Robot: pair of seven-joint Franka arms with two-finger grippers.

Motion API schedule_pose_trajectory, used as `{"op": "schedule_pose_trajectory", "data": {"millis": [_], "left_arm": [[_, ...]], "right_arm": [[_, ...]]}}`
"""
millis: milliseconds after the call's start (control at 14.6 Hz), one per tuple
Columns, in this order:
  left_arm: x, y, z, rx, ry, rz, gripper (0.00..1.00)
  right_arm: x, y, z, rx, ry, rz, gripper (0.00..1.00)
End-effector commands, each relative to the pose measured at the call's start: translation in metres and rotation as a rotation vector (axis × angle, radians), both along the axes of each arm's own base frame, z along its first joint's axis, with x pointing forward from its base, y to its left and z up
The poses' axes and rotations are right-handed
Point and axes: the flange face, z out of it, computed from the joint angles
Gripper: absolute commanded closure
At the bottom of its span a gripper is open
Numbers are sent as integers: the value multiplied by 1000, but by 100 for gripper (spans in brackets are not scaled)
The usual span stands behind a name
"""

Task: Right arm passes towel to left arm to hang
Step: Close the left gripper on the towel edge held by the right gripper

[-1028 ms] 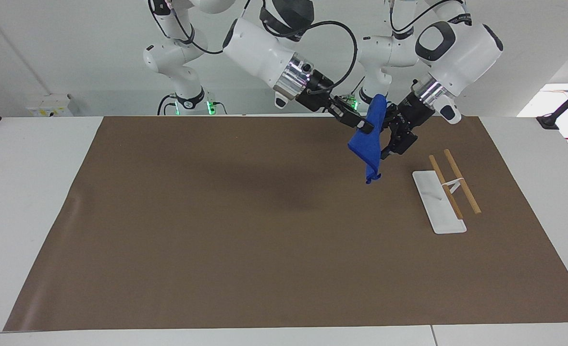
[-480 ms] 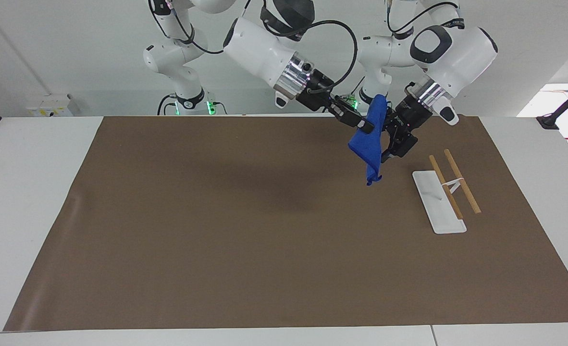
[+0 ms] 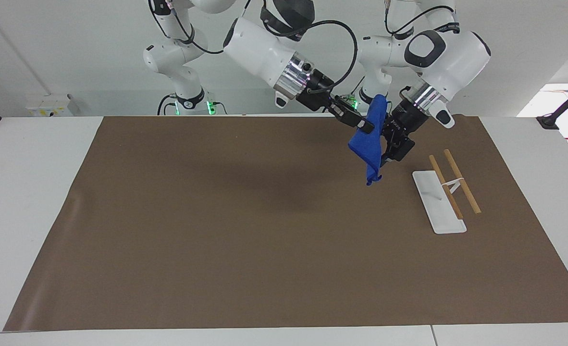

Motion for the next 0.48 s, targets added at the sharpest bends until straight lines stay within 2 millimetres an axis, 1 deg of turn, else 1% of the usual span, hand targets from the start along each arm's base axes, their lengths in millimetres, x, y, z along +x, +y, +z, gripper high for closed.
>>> {"op": "schedule_pose_trajectory", "data": {"millis": [0, 69, 137, 206, 274, 411], "left_arm": [[-2, -9, -5, -12, -9, 20, 2], [-2, -11, -5, -11, -10, 19, 24], [-1, -10, -4, -12, -13, 19, 77], [0, -9, -3, -12, -16, 21, 100], [3, -7, -5, -9, -14, 21, 100], [11, -11, 5, 3, -48, -1, 100]], "right_arm": [[0, 1, 0, 7, 6, -12, 100], [1, 0, 0, 7, 6, -14, 100], [1, 0, 0, 7, 6, -15, 100], [1, 0, 0, 7, 6, -15, 100], [1, 0, 0, 7, 6, -15, 100], [1, 0, 0, 7, 6, -15, 100]]}}
